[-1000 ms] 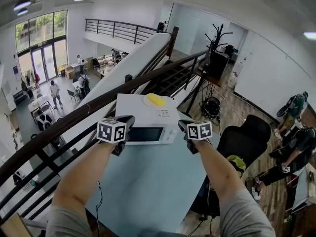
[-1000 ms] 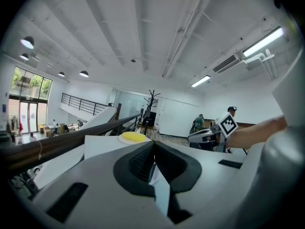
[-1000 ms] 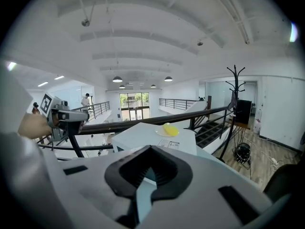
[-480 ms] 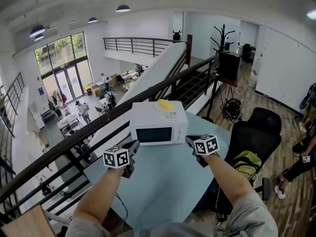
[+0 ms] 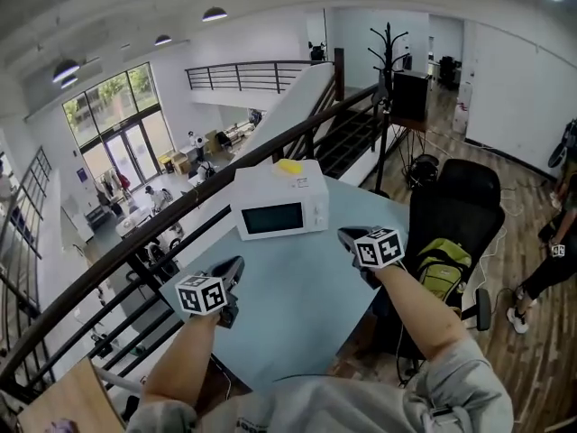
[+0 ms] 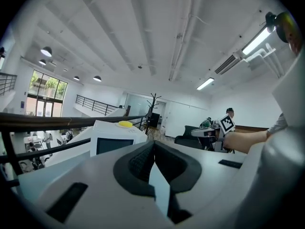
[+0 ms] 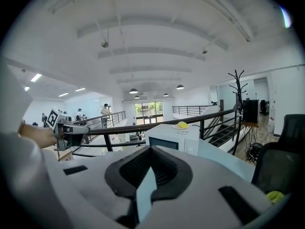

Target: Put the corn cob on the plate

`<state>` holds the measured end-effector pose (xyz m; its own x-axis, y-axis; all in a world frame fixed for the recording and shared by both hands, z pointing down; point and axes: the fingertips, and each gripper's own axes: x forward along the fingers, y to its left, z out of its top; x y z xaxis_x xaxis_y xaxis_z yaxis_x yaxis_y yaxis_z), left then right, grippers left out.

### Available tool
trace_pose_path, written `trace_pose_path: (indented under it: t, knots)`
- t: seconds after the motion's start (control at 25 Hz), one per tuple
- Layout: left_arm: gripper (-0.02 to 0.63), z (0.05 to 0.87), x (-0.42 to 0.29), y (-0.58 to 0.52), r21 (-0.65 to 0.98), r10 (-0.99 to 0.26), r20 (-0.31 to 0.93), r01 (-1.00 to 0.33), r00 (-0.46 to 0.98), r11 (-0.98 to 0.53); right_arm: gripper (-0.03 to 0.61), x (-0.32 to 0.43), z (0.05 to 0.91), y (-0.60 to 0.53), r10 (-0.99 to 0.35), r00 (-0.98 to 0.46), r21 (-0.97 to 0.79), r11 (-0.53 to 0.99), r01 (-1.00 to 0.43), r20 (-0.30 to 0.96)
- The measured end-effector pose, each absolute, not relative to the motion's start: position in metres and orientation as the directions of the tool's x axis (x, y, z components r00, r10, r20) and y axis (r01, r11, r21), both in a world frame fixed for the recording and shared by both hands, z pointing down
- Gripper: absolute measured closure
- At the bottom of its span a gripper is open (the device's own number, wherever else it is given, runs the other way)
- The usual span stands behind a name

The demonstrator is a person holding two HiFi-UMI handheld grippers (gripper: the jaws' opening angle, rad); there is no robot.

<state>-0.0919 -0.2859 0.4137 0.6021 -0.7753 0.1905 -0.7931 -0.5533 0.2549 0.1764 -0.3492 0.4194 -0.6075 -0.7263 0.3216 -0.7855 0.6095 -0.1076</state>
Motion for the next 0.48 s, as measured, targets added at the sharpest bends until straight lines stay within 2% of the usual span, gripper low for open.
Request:
trace_pose_path:
  t: [0.48]
  knots:
    - [0.595,0.422,-0.093,-0.146,0.287,-0.817,0.187,-0.826,0.546,-0.486,0.561,0.174,0.438,-0.241,-0.656,-0.697,-0.193,0.673,-0.714,0.289]
